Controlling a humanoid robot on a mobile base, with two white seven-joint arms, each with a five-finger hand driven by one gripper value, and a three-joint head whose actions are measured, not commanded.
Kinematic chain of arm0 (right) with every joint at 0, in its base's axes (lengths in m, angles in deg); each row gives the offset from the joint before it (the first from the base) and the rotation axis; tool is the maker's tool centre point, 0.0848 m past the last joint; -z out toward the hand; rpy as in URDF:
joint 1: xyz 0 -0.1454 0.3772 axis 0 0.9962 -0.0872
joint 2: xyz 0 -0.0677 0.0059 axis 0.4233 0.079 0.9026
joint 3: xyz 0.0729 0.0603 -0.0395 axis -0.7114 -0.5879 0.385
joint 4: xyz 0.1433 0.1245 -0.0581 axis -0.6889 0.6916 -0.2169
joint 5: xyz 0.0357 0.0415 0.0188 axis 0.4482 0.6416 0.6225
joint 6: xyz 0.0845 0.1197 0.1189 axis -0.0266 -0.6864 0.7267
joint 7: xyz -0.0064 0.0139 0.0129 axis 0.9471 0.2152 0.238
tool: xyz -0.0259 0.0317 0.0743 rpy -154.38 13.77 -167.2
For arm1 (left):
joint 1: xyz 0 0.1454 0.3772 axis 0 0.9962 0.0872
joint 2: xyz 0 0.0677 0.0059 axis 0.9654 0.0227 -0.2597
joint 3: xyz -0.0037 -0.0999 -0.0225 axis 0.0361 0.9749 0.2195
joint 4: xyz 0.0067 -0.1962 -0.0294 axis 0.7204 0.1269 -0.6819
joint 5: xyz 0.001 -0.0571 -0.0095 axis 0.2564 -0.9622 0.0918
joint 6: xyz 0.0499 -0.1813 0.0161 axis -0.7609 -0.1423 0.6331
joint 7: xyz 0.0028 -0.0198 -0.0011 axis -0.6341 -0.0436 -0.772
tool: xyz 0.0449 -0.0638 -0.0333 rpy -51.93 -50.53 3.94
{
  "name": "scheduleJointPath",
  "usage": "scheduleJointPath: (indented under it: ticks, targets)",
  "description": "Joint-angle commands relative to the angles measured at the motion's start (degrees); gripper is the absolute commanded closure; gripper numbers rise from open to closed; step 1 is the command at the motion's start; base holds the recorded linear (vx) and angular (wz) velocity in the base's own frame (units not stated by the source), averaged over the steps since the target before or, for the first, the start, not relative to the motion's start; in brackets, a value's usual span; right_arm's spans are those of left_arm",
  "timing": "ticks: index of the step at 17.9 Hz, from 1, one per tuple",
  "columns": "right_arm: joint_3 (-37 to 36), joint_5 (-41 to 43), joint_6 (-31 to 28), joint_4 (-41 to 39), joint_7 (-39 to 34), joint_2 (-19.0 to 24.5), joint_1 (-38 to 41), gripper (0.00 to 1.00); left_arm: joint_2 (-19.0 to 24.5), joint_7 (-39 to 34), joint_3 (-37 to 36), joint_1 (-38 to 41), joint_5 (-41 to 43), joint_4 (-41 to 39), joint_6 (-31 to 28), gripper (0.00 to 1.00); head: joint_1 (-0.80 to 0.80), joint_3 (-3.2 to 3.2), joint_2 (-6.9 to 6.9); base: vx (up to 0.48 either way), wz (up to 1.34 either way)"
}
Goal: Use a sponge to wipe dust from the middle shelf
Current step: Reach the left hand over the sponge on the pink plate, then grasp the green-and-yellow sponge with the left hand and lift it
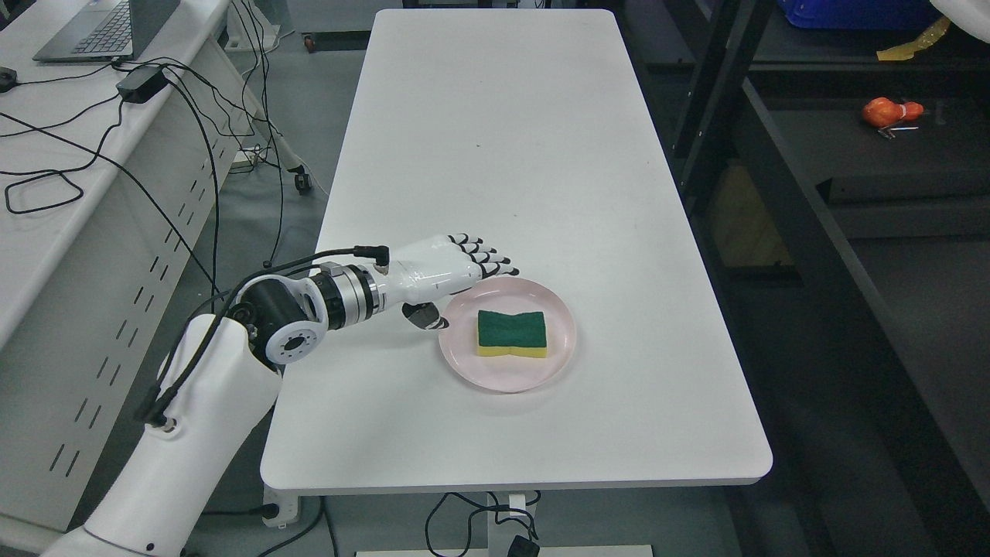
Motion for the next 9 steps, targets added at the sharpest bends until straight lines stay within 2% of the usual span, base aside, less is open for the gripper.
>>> scheduleJointPath:
  ticks: [1, 6, 9]
  targets:
    - [-0.01, 0.00, -0.04, -1.00, -0.03, -1.00, -0.01, 0.00, -9.44, -0.04, -7.64, -2.63, 2.27, 7.96, 0.02, 0.05, 0.00, 0.00, 0.00, 0.000, 0.00]
    - [-0.01, 0.00, -0.04, -1.00, -0.03, -1.00, -0.01, 0.00, -10.86, 0.40, -9.67, 1.06, 2.36, 7.70, 0.02, 0.06, 0.00, 0.00, 0.00, 0.000, 0.00]
    - [-0.01, 0.00, -0.04, -1.00, -0.03, -1.00, -0.01, 0.00, -10.51, 0.49, -8.35, 1.59, 2.62, 7.61, 0.02, 0.12, 0.00, 0.00, 0.00, 0.000, 0.00]
